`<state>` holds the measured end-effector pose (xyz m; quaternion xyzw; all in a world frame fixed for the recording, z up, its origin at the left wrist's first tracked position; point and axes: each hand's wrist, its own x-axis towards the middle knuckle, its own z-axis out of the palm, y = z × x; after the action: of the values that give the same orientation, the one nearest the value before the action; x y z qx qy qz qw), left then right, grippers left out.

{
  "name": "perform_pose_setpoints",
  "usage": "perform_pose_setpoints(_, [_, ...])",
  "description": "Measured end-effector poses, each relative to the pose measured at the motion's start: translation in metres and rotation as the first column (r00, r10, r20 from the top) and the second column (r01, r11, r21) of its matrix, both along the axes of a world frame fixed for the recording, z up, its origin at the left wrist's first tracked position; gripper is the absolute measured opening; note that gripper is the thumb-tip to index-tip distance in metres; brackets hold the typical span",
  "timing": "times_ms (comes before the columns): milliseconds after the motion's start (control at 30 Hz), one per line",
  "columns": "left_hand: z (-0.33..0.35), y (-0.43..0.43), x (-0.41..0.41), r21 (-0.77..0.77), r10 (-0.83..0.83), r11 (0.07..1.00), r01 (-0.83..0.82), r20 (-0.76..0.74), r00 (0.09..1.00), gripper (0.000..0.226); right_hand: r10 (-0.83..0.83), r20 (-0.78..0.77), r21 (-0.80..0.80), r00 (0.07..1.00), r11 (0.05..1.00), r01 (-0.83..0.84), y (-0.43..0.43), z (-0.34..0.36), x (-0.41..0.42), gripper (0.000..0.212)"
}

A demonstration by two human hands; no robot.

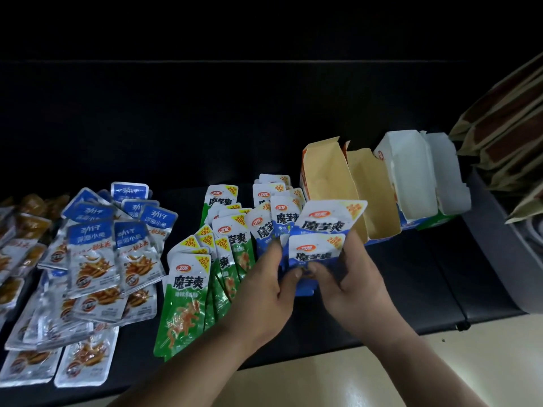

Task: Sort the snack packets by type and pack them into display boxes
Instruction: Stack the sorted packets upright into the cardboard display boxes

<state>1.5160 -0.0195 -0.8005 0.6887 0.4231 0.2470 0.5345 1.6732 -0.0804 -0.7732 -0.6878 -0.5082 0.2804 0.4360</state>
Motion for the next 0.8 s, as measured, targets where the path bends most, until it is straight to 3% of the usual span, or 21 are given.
perform_pose_setpoints(233, [-0.012,-0.009,-0.002,0.105,0.030,0.994,-0.025,-0.045,0.999,0.037,-0.014,-0.079,-0.023,0.997,1.000,0.012,-0.017,-0.008,-0.006,0.056])
perform_pose_setpoints(400, [0.004,0.004,0.002,0.188,0.062,0.980,-0.064,0.017,0.998,0.037,0.006,0.027,0.157,1.000,0.988,-0.011,-0.007,0.013,-0.001,0.054])
perform_pose_setpoints(633, [-0.009,-0.005,0.000,-0.021,0.004,1.000,-0.003,0.029,1.000,0.044,0.010,-0.089,0.043,0.996,0.999,-0.006,-0.017,-0.008,-0.006,0.067])
perform_pose_setpoints(800, [-0.018,-0.010,0.001,0.023,0.017,1.000,-0.017,0.001,1.000,0.044,-0.031,-0.017,0.000,0.999,1.000,0.031,-0.021,-0.016,-0.001,0.062])
